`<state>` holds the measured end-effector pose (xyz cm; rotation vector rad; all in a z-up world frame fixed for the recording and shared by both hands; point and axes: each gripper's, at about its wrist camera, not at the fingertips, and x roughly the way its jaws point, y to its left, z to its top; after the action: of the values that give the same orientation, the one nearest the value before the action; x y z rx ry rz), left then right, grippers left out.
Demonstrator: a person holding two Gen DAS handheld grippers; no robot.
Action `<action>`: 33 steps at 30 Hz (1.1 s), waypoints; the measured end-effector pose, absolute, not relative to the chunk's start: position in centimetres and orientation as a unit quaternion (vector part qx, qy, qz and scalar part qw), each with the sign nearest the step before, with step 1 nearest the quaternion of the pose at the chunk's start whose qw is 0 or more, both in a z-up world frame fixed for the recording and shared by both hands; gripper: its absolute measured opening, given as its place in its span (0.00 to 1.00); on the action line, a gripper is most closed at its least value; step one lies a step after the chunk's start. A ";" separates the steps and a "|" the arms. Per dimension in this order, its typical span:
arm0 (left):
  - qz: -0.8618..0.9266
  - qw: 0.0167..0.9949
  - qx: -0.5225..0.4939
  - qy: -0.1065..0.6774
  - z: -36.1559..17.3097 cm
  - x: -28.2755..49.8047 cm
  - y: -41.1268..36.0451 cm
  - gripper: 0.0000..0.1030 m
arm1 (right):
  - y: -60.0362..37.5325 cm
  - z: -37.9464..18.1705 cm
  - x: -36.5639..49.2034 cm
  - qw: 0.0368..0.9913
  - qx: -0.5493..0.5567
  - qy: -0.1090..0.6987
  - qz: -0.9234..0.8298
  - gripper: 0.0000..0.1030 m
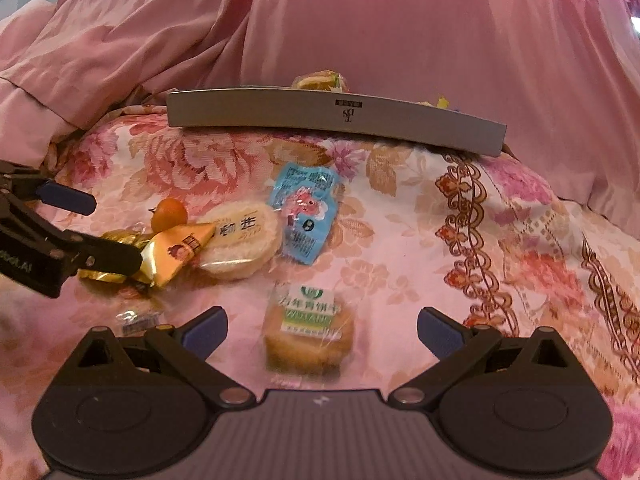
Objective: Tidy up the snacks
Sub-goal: 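Grasp the gold foil pouch with the left gripper while the right gripper grasps the WUTANG biscuit pack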
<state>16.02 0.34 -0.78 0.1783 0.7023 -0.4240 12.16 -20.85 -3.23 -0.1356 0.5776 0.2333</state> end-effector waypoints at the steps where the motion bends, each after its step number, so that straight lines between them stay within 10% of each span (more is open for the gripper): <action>1: -0.216 0.908 0.090 0.348 -0.8 16.4 0.4 0.99 | -20.9 -3.3 12.4 0.949 -0.067 0.285 0.116 1.00; 33: -0.273 0.852 0.104 0.434 -0.8 16.2 -1.6 0.89 | -21.2 -4.9 14.0 0.941 -0.040 0.308 0.134 1.00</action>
<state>16.24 -1.56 -0.82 0.2181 0.9137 -0.5743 14.03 -21.17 -4.89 -0.0823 0.6281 0.2730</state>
